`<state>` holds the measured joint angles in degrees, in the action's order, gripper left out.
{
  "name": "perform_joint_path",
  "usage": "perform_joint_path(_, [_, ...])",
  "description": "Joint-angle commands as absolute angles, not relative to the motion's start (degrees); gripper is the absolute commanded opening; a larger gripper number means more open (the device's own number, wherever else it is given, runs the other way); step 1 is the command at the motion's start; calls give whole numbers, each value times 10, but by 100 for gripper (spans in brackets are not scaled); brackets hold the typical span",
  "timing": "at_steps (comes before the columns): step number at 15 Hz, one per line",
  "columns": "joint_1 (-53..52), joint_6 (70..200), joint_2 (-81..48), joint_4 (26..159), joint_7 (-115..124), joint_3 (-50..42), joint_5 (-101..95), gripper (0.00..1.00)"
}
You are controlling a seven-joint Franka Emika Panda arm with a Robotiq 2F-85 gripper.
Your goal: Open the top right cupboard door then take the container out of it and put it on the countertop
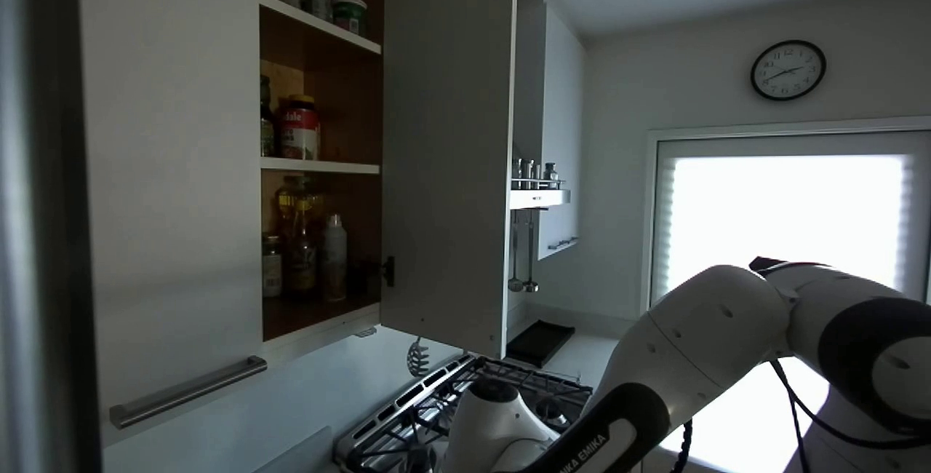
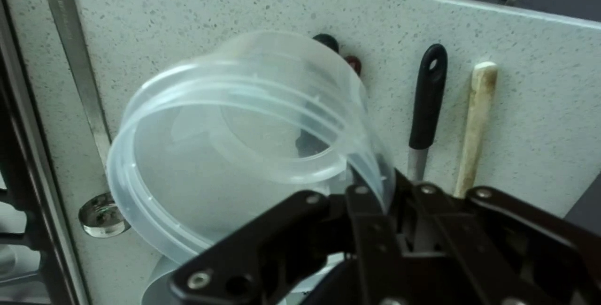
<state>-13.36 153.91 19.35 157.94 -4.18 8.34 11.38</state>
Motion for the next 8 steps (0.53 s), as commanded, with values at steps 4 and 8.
perform_joint_path(4, [-99,1685,69,1579,5,83,80,2])
perform_joint_path(8, [-86,1732,13,1579,22,81,71,2])
